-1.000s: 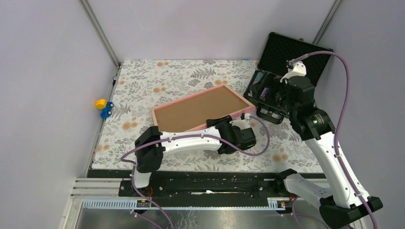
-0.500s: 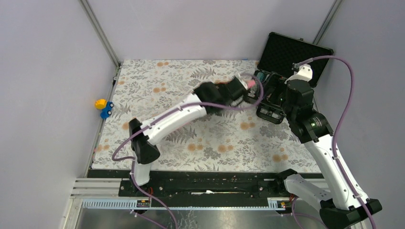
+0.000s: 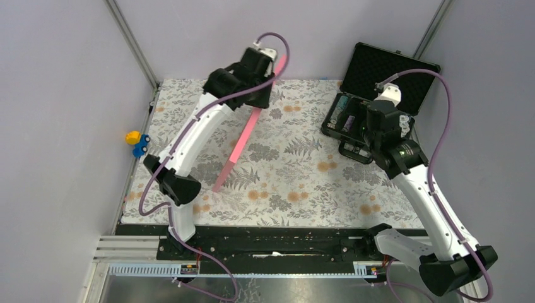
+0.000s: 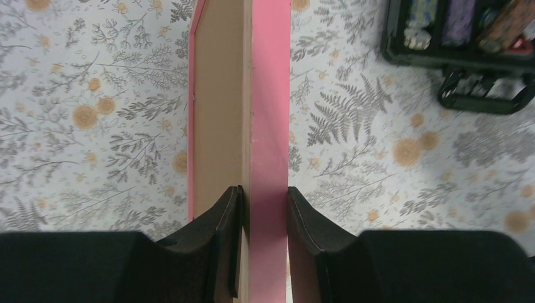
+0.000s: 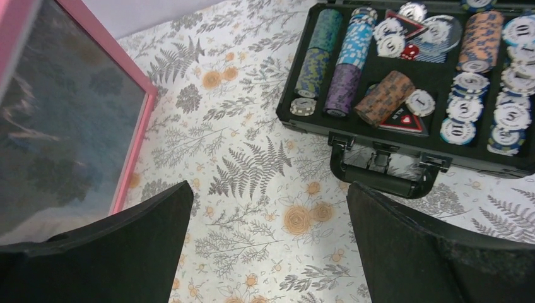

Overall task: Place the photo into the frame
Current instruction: Turn over the photo frame at the center of the board.

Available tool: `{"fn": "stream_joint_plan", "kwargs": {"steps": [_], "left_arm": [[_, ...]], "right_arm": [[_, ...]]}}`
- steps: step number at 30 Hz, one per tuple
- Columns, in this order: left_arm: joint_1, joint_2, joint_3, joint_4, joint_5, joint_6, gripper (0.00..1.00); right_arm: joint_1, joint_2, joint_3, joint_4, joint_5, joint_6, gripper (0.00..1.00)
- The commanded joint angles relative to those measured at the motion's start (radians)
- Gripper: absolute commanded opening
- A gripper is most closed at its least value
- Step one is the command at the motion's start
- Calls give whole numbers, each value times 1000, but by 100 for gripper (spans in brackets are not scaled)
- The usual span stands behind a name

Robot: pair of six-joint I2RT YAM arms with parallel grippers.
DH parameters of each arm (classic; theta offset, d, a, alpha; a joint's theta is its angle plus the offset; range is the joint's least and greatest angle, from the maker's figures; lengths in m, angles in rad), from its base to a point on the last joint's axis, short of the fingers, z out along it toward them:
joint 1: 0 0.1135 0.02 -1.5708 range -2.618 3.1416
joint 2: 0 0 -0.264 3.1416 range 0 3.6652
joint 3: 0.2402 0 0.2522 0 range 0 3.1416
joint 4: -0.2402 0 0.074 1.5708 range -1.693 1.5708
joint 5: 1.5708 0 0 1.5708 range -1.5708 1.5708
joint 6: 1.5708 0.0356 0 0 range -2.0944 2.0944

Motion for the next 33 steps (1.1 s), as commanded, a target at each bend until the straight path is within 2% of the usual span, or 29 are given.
{"fn": "stream_joint_plan", "kwargs": {"steps": [1, 8, 12, 16, 23, 28, 33], "left_arm": [[169, -90, -55, 147, 236, -101, 0], [487, -166, -196, 271, 521, -171, 0], [673, -177, -242, 315, 660, -203, 0], [823, -222, -408, 416, 786, -252, 0], [954, -355, -790, 641, 885, -349, 0], [1008, -469, -1090, 852, 893, -422, 0], [1009, -508, -1273, 926, 845, -431, 0]], "right_arm": [[3, 44, -15, 76, -84, 13, 100], [3, 228, 1, 144, -198, 32, 100], [4, 347, 22, 245, -283, 61, 100], [4, 474, 53, 384, -339, 79, 99], [5, 679, 158, 520, -414, 60, 100], [3, 713, 100, 569, -407, 15, 100], [3, 710, 10, 651, -469, -1, 100]]}}
